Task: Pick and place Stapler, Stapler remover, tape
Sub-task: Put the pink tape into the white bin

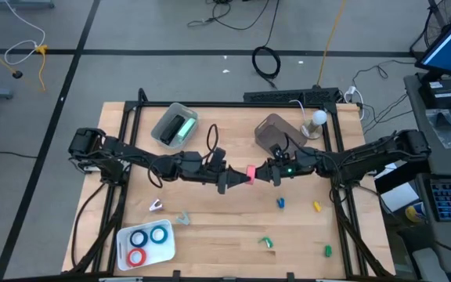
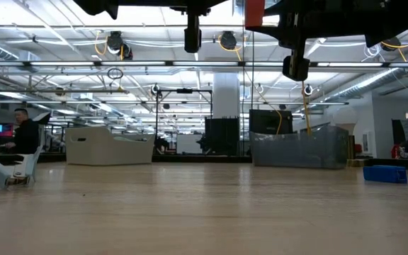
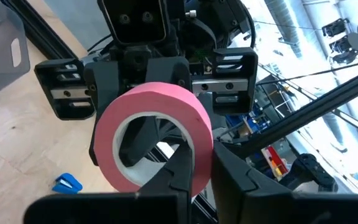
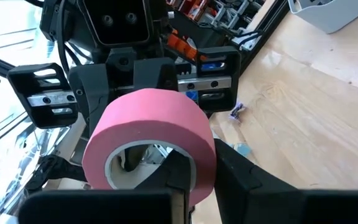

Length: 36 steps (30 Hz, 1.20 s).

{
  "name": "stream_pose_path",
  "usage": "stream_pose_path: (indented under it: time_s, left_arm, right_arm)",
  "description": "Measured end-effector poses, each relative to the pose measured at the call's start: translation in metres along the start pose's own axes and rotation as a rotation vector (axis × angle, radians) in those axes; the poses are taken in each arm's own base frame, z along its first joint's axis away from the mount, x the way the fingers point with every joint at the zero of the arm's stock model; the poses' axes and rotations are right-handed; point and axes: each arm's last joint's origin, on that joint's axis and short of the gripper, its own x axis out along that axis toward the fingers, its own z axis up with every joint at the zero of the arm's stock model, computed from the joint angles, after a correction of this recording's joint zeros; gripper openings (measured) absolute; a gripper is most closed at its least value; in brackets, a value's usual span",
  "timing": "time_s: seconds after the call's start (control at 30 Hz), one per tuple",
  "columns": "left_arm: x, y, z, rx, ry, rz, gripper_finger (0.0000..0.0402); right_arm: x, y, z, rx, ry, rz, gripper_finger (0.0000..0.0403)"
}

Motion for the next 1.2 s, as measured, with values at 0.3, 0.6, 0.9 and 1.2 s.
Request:
stream_pose_path:
  time_s: [0.3,0.6,0.9,1.2]
  left_arm:
    - [-0.004,0.001,-0.004,-0.004,0.135,0.019,0.0031]
    - [-0.042,-0.006,-0.004,0.020,0.328,0.283,0.0031]
    - [-0.087,-0.041,-0.034,-0.085,0.445,0.462,0.0031]
    - [-0.118,-0.068,-0.097,-0.325,0.712,0.560,0.0031]
  right_arm:
    - [0.000,0.000,-0.005,-0.044,0.153,0.073,0.0093]
    - [-0.003,0.002,-0.012,-0.050,0.386,0.182,0.0130]
    - [-0.006,0.005,-0.014,-0.099,0.463,0.256,0.0121]
    - [-0.006,0.005,-0.014,-0.098,0.464,0.254,0.0122]
